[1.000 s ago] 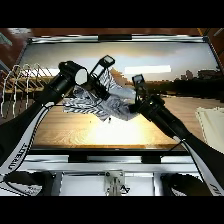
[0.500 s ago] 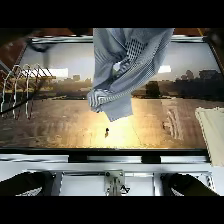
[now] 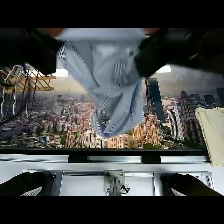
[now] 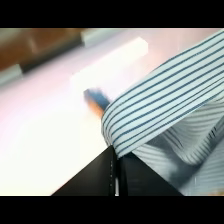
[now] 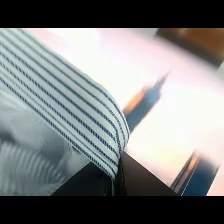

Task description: Fold the shirts.

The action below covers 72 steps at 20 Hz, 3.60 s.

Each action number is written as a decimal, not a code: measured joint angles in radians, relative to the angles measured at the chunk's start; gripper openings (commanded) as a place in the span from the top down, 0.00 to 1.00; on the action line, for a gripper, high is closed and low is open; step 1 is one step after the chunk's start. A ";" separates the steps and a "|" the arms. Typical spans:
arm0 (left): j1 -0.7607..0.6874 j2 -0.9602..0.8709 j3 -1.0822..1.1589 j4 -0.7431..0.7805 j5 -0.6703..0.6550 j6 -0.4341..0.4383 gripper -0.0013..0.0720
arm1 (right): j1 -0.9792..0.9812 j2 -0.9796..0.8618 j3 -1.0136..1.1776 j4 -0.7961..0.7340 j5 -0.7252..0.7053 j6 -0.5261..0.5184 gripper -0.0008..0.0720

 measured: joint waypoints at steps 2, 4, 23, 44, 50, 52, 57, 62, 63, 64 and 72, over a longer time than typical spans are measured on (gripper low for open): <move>0.021 -0.010 -0.100 -0.039 -0.108 0.000 0.90 | 0.000 -0.034 -0.068 0.062 0.144 -0.044 0.89; 0.033 -0.026 -0.225 -0.067 -0.146 0.011 0.90 | 0.000 -0.069 -0.154 0.121 0.222 -0.097 0.89; 0.087 -0.281 -0.605 -0.529 0.449 0.152 0.90 | -0.462 -0.249 -0.390 0.383 0.395 0.189 0.18; 0.150 -0.202 -0.380 -0.460 0.317 0.198 0.91 | -0.278 0.050 -0.755 0.211 -0.318 0.295 0.89; 0.185 -0.066 0.042 -0.423 0.291 0.165 0.90 | -0.277 0.113 -0.153 0.099 -0.264 0.183 0.89; 0.198 0.002 0.098 -0.425 0.275 0.157 0.90 | -0.275 0.118 -0.039 0.190 -0.254 0.138 0.89; 0.212 0.101 0.059 -0.367 0.102 0.117 0.90 | -0.275 0.079 0.064 0.380 -0.041 0.137 0.89; 0.215 0.068 -0.095 -0.330 -0.029 0.100 0.90 | -0.263 -0.075 0.080 0.416 0.270 0.224 0.89; 0.215 0.050 -0.135 -0.329 -0.037 0.100 0.90 | -0.247 -0.115 0.075 0.409 0.323 0.233 0.89; 0.216 0.027 -0.180 -0.328 -0.046 0.098 0.90 | -0.228 -0.154 0.066 0.400 0.340 0.241 0.89; 0.252 -0.192 -0.399 -0.356 -0.042 0.097 0.90 | -0.140 -0.400 -0.053 0.212 0.392 0.226 0.89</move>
